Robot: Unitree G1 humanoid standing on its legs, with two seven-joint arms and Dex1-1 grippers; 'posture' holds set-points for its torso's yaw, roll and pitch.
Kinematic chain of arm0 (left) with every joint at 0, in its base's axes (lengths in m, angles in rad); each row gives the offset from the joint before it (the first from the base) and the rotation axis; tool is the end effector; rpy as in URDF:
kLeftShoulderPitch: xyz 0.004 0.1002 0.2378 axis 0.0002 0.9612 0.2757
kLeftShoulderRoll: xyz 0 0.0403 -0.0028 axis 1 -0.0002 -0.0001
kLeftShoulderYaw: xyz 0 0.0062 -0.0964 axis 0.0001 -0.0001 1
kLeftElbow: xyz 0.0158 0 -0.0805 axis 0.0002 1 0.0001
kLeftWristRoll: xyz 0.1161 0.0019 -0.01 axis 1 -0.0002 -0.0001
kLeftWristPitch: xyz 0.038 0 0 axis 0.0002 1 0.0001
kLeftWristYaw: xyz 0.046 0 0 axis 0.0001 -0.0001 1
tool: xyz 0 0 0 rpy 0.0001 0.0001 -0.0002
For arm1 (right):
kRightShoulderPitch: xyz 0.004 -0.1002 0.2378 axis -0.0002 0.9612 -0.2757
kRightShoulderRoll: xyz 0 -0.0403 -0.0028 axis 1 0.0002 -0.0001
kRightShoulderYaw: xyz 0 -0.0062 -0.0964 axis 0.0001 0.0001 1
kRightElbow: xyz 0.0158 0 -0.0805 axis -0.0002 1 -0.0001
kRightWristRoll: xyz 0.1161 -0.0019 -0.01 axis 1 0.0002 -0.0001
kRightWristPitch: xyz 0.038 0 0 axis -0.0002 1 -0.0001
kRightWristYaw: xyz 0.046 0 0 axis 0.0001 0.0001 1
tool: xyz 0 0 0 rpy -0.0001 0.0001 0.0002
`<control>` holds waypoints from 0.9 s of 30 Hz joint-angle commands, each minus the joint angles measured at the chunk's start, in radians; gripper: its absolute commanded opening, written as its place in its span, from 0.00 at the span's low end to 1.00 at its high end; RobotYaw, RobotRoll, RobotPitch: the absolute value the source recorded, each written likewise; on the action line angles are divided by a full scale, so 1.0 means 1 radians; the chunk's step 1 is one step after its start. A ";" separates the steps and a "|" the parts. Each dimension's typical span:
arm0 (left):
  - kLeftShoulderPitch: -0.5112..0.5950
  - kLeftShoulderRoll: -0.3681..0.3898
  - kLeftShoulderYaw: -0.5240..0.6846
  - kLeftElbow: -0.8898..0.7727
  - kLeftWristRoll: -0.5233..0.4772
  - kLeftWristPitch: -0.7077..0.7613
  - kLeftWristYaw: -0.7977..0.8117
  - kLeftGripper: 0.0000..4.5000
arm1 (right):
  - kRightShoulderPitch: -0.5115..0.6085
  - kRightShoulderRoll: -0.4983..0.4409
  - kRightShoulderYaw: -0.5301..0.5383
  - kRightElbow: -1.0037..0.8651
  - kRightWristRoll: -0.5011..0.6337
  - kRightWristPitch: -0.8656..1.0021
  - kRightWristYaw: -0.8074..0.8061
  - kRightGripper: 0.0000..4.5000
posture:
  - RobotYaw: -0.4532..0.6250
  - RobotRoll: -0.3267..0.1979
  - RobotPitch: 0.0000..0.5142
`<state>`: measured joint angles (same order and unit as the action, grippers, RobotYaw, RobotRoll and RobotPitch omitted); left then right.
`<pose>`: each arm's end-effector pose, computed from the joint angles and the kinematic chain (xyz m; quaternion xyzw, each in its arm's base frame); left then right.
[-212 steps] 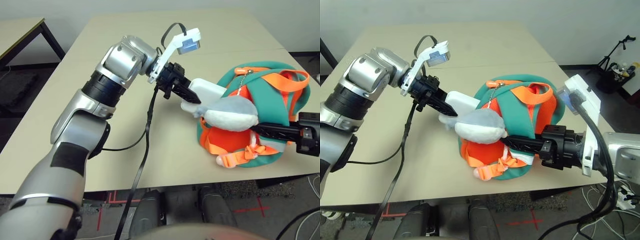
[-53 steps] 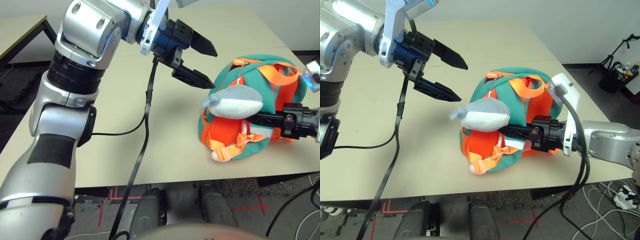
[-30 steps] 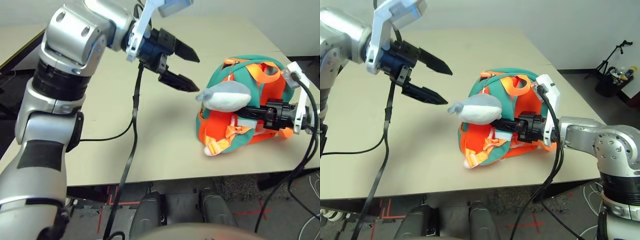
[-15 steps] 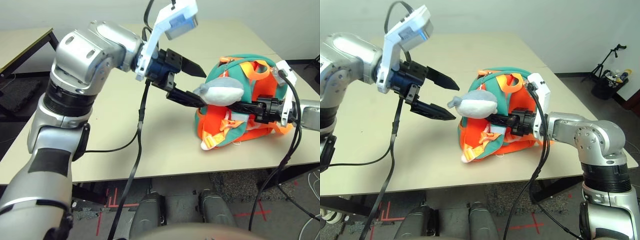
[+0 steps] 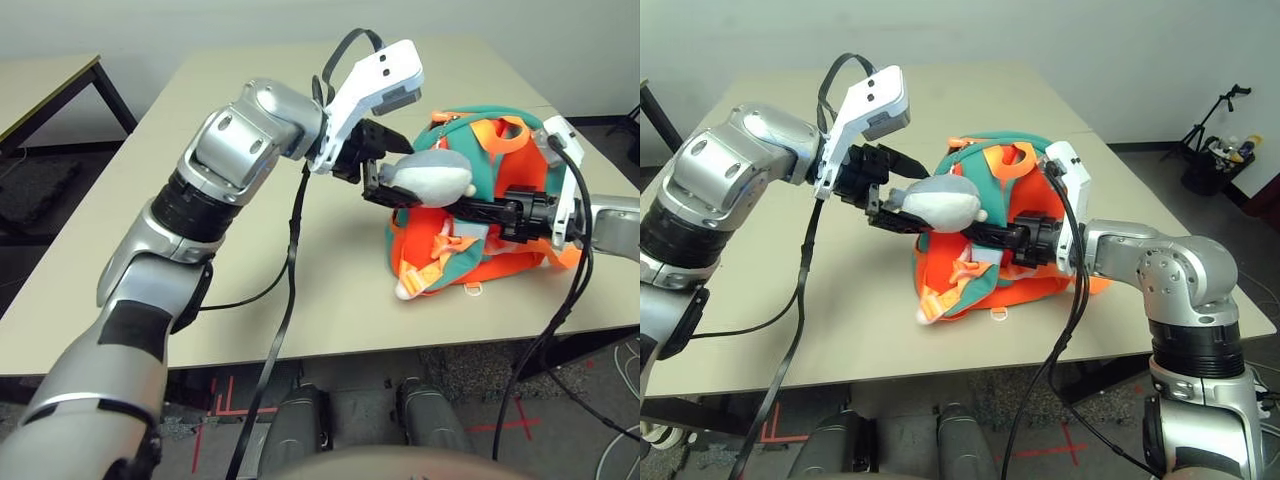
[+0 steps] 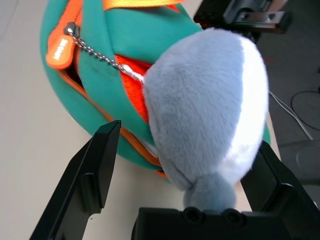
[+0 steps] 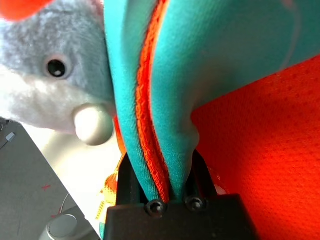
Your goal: Put the pencil case into the backpack and zip it.
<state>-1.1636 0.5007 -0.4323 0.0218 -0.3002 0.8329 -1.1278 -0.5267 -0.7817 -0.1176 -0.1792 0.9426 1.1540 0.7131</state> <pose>0.3045 0.0864 0.3008 0.2823 0.0894 -0.6334 0.7149 0.2592 -0.2318 0.2213 0.0729 0.2083 0.4670 0.8563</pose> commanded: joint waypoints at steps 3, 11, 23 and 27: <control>0.017 -0.010 0.022 -0.015 -0.010 0.006 -0.006 0.87 | 0.002 0.022 0.001 -0.028 0.002 0.016 0.002 0.05 | 0.39 0.62 0.11; 0.034 -0.011 0.106 -0.082 -0.114 0.098 -0.015 0.27 | 0.023 0.016 -0.012 -0.034 -0.006 0.020 0.007 0.05 | 0.39 0.62 0.12; 0.082 0.102 0.506 0.111 -0.268 0.420 0.190 0.06 | 0.084 0.007 -0.047 -0.065 0.003 0.038 -0.001 0.05 | 0.39 0.62 0.16; 0.249 0.176 0.555 0.049 -0.323 0.533 0.208 0.06 | 0.101 0.002 -0.063 -0.074 0.007 0.046 -0.004 0.05 | 0.40 0.62 0.16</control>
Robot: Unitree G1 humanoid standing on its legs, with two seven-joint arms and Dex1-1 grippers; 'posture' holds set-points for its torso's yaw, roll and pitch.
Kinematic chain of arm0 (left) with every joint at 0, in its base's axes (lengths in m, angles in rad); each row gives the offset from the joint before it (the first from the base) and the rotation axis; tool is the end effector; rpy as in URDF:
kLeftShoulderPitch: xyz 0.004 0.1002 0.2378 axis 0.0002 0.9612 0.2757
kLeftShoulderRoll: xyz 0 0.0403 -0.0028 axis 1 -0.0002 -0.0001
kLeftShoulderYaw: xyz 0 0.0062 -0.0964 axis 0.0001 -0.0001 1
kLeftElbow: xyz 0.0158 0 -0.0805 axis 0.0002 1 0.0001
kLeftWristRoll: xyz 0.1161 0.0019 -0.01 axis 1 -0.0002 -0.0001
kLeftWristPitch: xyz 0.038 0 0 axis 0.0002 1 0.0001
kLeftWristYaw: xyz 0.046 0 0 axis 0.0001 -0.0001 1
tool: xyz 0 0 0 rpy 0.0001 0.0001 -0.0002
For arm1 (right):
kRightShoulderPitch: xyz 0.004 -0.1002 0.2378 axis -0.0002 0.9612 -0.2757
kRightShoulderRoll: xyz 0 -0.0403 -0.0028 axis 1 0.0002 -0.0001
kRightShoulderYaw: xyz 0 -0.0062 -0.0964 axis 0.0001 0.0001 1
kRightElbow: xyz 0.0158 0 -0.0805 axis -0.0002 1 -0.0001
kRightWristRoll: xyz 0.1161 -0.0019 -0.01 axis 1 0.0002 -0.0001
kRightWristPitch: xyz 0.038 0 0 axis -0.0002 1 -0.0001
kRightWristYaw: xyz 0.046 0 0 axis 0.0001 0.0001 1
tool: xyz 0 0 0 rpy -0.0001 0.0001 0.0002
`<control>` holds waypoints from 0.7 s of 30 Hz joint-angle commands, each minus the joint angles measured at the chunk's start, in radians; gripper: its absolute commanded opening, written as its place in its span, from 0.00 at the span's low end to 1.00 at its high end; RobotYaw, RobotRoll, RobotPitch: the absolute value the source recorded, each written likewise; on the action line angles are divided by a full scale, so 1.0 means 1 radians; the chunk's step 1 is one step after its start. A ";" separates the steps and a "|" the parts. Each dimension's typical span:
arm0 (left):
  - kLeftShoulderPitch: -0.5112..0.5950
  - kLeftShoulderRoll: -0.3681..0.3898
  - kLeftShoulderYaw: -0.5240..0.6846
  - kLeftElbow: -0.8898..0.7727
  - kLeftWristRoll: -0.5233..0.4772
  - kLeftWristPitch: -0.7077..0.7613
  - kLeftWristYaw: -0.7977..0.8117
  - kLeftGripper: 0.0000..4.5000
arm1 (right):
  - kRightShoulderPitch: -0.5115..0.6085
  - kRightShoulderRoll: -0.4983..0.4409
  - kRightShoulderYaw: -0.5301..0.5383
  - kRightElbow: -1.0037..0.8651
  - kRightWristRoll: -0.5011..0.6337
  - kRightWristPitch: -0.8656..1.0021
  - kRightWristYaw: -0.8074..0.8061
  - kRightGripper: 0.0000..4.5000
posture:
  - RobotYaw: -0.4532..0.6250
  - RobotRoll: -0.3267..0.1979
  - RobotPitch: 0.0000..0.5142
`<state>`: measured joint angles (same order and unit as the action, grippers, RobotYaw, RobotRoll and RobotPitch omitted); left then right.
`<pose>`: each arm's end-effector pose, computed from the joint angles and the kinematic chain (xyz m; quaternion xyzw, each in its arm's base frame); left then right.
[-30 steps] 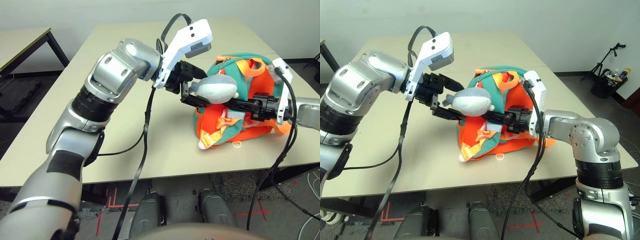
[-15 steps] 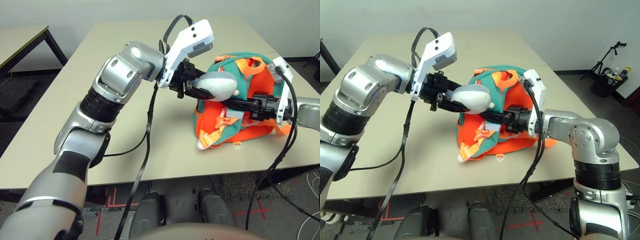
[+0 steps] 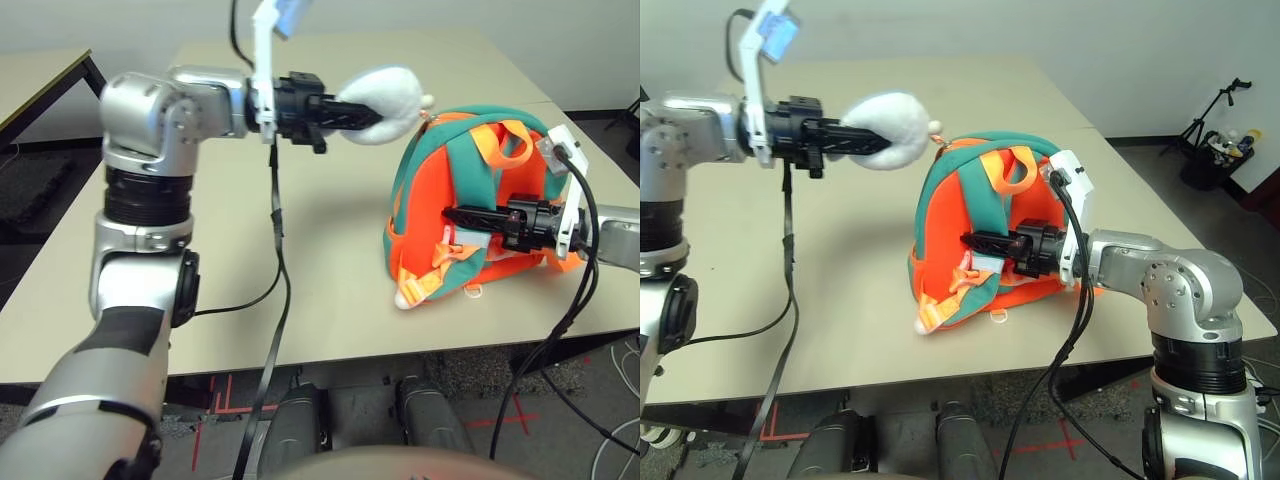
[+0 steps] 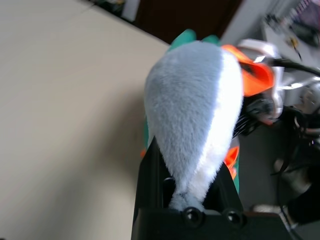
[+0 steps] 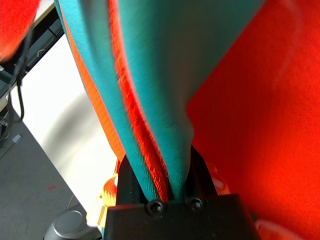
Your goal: Put the pencil case into the backpack and zip it.
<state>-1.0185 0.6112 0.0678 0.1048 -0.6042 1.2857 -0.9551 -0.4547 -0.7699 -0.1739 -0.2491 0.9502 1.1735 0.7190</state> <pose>0.3042 0.2008 0.2920 -0.0524 0.1707 -0.5217 0.8343 0.2478 -0.2347 0.2165 0.0782 0.2062 0.4692 0.8551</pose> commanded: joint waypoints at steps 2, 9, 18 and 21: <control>0.208 0.094 0.068 -0.108 -0.072 0.141 0.024 0.06 | 0.038 -0.010 -0.012 -0.004 -0.002 0.026 -0.012 0.05 | 0.40 0.62 0.16; 0.386 -0.019 0.183 -0.277 -0.339 0.326 0.095 0.05 | 0.040 0.000 -0.006 0.014 -0.019 0.010 -0.014 0.05 | 0.41 0.62 0.16; 0.521 -0.093 0.090 -0.315 -0.464 0.329 0.247 0.05 | 0.045 0.009 -0.008 0.017 -0.020 0.009 -0.016 0.05 | 0.41 0.62 0.18; 0.552 -0.096 0.013 -0.303 -0.422 0.312 0.256 0.05 | 0.050 0.008 -0.010 0.018 -0.020 0.009 -0.016 0.05 | 0.41 0.62 0.19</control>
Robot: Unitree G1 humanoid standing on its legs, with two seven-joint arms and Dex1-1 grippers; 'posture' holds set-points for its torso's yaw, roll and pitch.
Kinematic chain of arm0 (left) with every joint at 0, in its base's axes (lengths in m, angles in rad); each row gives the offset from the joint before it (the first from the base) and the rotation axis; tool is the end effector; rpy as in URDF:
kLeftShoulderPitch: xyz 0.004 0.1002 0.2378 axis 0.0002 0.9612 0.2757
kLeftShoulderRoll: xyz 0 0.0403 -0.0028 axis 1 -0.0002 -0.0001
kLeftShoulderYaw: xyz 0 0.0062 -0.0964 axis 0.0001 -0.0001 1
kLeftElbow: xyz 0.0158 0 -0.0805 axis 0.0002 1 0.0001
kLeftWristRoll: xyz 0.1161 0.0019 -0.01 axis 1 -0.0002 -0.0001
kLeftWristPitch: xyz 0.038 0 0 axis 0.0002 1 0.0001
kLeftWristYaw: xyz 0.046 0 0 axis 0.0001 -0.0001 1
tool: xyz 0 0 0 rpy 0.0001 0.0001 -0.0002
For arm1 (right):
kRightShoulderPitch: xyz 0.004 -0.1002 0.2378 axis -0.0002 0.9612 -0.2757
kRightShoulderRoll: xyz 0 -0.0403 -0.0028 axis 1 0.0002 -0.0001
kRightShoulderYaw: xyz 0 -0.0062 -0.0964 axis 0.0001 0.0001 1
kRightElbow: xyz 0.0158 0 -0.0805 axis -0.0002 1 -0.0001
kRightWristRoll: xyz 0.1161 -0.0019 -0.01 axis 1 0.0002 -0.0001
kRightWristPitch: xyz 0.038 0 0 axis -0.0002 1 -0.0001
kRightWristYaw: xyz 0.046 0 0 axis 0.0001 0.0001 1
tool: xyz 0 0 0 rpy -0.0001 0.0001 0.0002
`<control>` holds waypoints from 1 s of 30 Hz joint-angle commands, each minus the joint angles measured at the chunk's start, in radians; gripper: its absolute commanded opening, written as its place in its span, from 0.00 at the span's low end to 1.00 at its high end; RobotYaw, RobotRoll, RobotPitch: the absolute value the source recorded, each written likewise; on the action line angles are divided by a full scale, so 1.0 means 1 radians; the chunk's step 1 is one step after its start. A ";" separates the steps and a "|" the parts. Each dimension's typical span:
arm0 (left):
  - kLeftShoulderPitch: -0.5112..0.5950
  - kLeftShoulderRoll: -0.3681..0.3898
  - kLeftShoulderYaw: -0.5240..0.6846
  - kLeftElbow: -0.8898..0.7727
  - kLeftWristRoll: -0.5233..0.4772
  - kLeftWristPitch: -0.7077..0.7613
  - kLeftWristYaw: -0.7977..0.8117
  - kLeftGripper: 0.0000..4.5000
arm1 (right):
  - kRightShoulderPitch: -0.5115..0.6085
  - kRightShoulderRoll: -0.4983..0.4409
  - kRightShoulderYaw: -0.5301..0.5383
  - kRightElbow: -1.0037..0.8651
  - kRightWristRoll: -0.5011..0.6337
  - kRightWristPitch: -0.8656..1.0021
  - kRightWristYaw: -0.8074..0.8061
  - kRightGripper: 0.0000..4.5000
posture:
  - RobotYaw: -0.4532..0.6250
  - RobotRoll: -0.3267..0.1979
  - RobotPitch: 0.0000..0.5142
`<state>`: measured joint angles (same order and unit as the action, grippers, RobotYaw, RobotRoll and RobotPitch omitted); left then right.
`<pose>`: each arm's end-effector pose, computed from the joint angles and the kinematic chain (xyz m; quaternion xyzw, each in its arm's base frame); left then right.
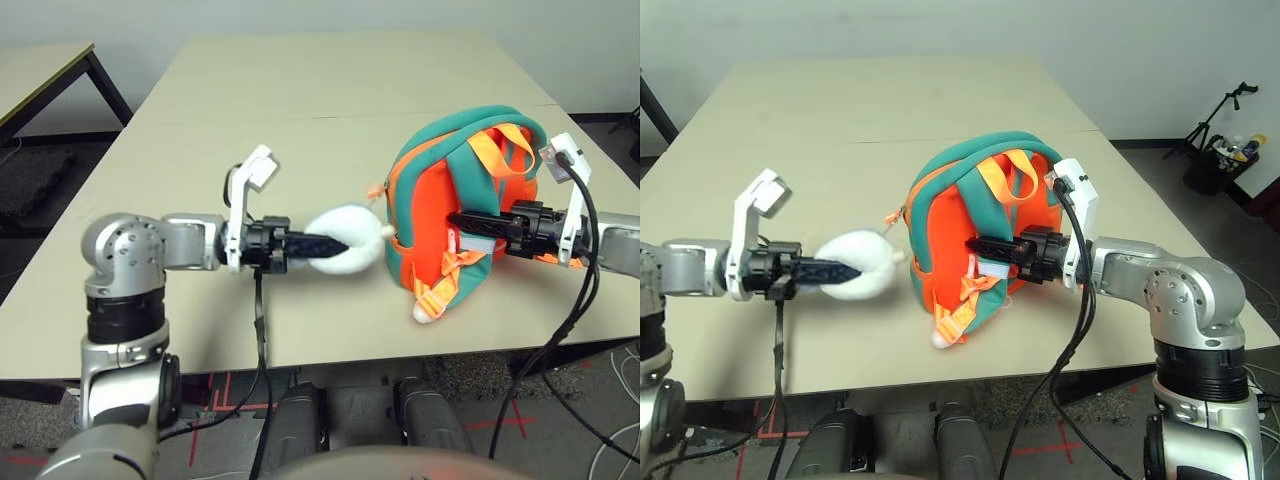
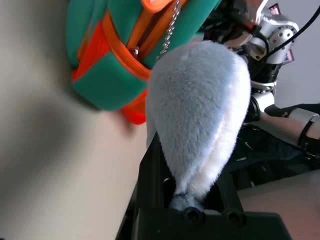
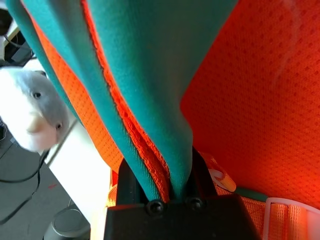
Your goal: Put the pencil case into the backpack and zip it.
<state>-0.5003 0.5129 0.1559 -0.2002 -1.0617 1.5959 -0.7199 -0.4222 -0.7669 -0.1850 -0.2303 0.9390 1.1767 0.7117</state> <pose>0.2488 0.1941 0.1806 -0.2173 0.3568 -0.5702 0.7074 0.2468 -0.2408 0.2078 0.0919 0.2211 0.4509 0.8599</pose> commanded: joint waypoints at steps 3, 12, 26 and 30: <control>0.049 0.034 -0.204 0.044 0.085 -0.044 -0.020 0.05 | 0.023 0.002 -0.003 0.000 -0.009 0.007 -0.008 0.05 | 0.41 0.62 0.19; 0.002 -0.002 -0.457 0.227 0.274 -0.264 -0.095 0.05 | 0.035 -0.012 -0.018 -0.001 -0.019 -0.005 -0.006 0.05 | 0.39 0.62 0.18; -0.082 0.431 0.161 -0.066 -0.328 0.019 -0.105 1.00 | 0.145 -0.366 -0.388 -0.095 0.185 0.284 0.061 0.99 | 0.41 0.62 0.11; -0.075 0.478 0.276 0.079 -0.432 -0.010 0.044 1.00 | 0.168 -0.472 -0.478 -0.032 0.219 0.389 0.110 0.99 | 0.41 0.62 0.10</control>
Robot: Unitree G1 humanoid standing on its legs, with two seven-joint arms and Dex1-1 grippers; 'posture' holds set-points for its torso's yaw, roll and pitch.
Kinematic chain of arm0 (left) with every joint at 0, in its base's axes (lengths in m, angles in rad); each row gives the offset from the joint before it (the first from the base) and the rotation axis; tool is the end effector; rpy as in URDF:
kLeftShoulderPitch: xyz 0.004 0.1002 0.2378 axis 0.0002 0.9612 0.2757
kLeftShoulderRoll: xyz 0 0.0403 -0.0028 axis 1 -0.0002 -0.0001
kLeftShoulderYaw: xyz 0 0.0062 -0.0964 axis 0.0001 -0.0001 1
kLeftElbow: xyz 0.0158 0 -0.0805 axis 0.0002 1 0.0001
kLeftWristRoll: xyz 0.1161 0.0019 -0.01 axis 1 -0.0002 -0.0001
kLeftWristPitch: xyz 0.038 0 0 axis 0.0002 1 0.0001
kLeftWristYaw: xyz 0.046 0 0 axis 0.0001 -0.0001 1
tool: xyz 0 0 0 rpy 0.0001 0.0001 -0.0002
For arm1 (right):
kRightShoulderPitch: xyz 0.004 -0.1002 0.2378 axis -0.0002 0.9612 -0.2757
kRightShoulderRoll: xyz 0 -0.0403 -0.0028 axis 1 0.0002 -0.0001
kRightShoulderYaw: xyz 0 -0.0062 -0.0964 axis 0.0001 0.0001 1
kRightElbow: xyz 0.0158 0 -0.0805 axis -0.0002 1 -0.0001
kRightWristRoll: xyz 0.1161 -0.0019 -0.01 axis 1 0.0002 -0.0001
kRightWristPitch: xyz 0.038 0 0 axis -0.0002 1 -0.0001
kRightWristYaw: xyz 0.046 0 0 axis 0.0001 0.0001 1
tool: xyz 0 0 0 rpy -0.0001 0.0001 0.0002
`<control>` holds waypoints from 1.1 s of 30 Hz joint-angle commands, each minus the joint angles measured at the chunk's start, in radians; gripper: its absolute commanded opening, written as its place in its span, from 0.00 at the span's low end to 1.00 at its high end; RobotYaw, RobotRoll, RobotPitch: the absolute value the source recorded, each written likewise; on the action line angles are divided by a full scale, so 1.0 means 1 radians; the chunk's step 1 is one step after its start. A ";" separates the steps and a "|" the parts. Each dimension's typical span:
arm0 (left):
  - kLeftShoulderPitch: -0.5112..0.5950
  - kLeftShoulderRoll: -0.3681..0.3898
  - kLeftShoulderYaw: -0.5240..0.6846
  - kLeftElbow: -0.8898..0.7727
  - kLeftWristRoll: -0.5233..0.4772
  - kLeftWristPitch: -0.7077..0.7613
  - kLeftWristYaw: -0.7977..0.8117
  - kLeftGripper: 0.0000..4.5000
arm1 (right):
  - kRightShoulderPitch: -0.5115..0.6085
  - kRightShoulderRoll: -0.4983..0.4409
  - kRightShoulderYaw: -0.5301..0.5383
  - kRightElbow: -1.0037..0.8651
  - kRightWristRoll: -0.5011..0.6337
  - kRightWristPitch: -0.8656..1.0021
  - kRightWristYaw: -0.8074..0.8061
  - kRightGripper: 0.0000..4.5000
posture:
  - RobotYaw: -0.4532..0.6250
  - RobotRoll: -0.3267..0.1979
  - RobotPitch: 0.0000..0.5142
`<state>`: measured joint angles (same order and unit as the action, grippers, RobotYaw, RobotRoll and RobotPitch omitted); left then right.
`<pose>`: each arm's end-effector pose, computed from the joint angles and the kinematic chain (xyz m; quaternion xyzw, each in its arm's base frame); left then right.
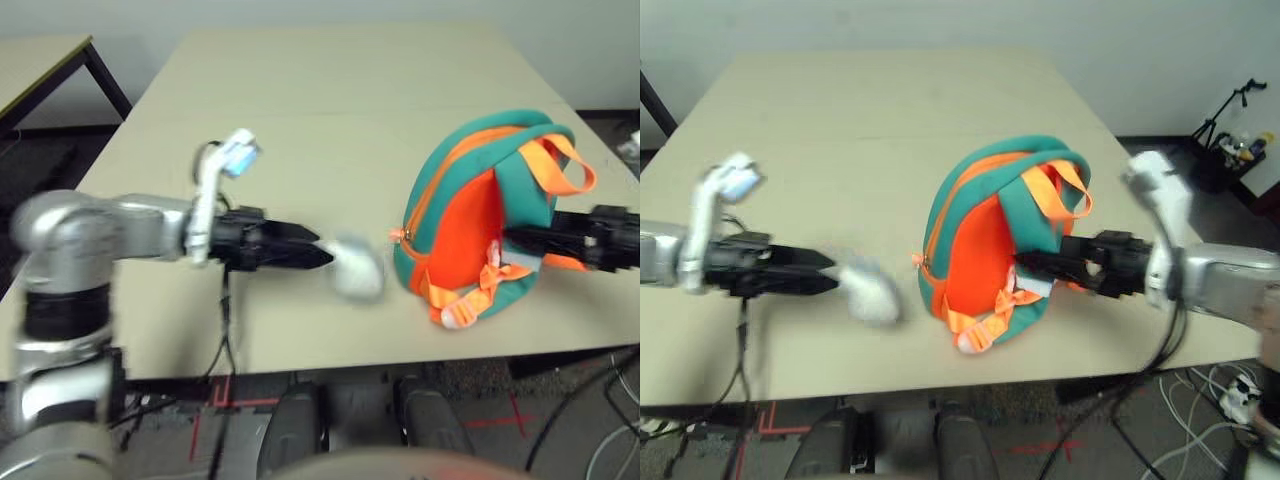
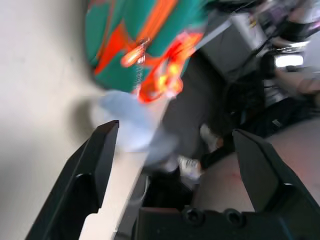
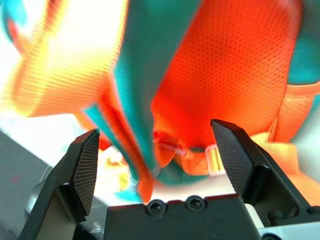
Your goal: Put the pencil case into the backpack and zip it.
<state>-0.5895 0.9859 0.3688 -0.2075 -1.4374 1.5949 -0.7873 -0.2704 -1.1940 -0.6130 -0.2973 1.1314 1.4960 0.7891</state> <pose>0.2143 0.2573 0.2799 -0.1359 0.2672 -0.5892 0.7503 0.1778 -0.3030 0.2902 0.0399 0.2800 0.3540 0.8914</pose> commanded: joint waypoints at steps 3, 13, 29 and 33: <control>-0.016 -0.072 0.139 0.205 0.052 -0.149 0.352 1.00 | 0.018 -0.099 -0.067 0.136 -0.051 0.015 0.040 0.99 | 0.42 0.62 0.09; 0.113 -0.261 0.006 0.454 0.770 -0.925 0.554 1.00 | -0.255 0.145 0.196 0.610 -0.535 -0.694 -0.170 0.99 | 0.43 0.62 0.07; 0.043 -0.505 -0.084 0.900 1.126 -1.512 0.539 1.00 | -0.444 0.420 0.264 1.301 -0.842 -1.508 -0.299 0.99 | 0.43 0.62 0.13; 0.025 -0.522 -0.101 0.938 1.155 -1.565 0.495 1.00 | -0.409 0.456 0.243 1.340 -0.827 -1.580 -0.294 0.99 | 0.42 0.62 0.14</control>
<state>-0.5601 0.4641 0.2850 0.7003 -0.3097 0.0573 -0.2724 -0.7032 -0.7519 -0.3439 1.0216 0.2988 -0.0489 0.4935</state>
